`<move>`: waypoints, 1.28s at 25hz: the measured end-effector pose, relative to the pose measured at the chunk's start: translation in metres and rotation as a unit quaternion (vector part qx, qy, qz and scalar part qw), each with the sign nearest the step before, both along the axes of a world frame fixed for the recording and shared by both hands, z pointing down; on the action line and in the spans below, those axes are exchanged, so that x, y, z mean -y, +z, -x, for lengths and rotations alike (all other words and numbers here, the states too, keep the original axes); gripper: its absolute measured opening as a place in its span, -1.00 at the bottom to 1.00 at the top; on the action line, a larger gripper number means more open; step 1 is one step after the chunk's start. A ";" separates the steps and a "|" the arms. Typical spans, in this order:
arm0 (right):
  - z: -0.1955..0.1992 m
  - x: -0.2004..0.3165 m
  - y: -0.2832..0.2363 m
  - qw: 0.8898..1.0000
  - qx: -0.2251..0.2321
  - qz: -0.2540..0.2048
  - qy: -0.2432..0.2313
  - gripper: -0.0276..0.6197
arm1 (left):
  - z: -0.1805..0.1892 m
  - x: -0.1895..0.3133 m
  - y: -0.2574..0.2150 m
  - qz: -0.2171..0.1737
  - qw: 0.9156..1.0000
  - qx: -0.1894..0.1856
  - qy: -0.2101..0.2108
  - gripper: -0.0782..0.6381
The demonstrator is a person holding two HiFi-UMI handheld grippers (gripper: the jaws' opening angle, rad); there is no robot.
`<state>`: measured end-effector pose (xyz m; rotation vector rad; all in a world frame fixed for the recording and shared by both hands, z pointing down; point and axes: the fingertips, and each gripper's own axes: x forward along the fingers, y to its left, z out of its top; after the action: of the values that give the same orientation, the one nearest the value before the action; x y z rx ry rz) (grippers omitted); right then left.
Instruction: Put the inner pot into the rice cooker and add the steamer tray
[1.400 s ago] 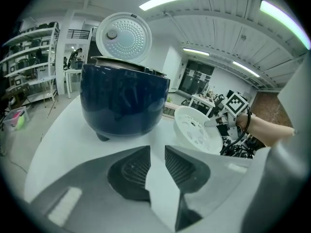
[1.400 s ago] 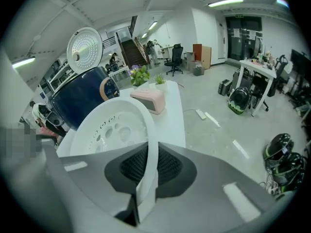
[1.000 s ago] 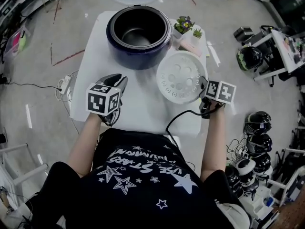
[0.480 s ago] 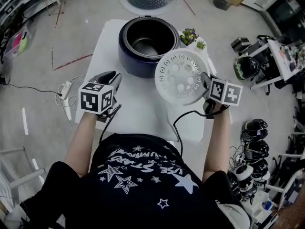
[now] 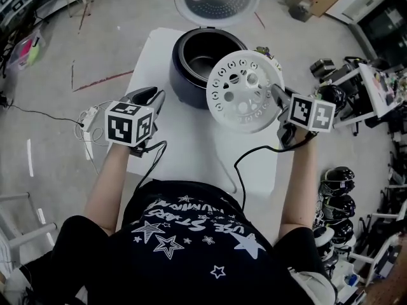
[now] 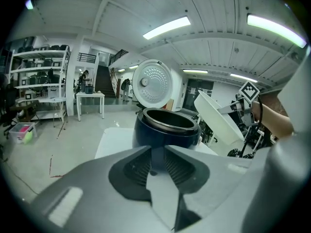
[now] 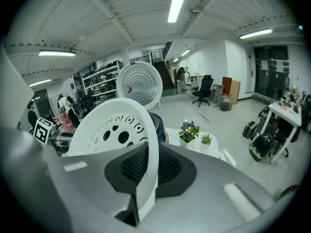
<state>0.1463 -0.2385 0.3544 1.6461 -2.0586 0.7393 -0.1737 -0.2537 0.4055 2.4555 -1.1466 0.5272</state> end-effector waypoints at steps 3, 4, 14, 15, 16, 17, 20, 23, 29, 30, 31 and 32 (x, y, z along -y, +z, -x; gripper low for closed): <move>0.012 0.025 -0.011 1.000 0.000 -0.007 -0.009 -0.76 | 0.007 0.016 -0.007 -0.008 1.000 -0.007 -0.007 -0.55; 0.016 0.034 -0.014 1.000 0.004 -0.008 -0.011 -0.76 | 0.010 0.021 -0.009 -0.010 1.000 -0.009 -0.009 -0.55; 0.041 0.101 -0.010 0.999 0.016 0.013 -0.032 -0.76 | 0.021 0.048 -0.016 -0.021 0.999 -0.019 -0.023 -0.55; 0.043 0.107 -0.007 0.999 0.017 0.016 -0.034 -0.76 | 0.020 0.051 -0.017 -0.023 0.999 -0.020 -0.025 -0.55; 0.044 0.112 -0.005 0.999 0.018 0.019 -0.035 -0.76 | 0.019 0.053 -0.019 -0.025 0.999 -0.022 -0.026 -0.55; 0.045 0.116 -0.002 0.999 0.020 0.022 -0.036 -0.76 | 0.018 0.054 -0.020 -0.027 0.999 -0.023 -0.027 -0.55; 0.049 0.132 0.005 0.998 0.024 0.031 -0.039 -0.76 | 0.021 0.061 -0.023 -0.028 0.999 -0.024 -0.034 -0.55; 0.052 0.145 0.011 0.998 0.018 0.041 -0.043 -0.76 | 0.024 0.067 -0.024 -0.028 0.998 -0.025 -0.040 -0.56; 0.053 0.160 0.027 0.996 0.005 0.069 -0.058 -0.76 | 0.022 0.070 -0.017 -0.023 0.999 -0.026 -0.041 -0.56; 0.054 0.162 0.030 0.995 0.001 0.076 -0.060 -0.75 | 0.024 0.071 -0.015 -0.020 0.999 -0.026 -0.041 -0.56; 0.053 0.163 0.033 0.995 -0.003 0.082 -0.062 -0.75 | 0.025 0.072 -0.013 -0.018 0.999 -0.026 -0.042 -0.56; 0.053 0.164 0.037 0.994 -0.007 0.089 -0.063 -0.75 | 0.027 0.072 -0.010 -0.015 0.999 -0.026 -0.043 -0.56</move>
<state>0.0938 -0.4021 0.3914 1.4066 -2.0021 0.8381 -0.2002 -0.3255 0.3953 2.4165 -1.2413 0.4222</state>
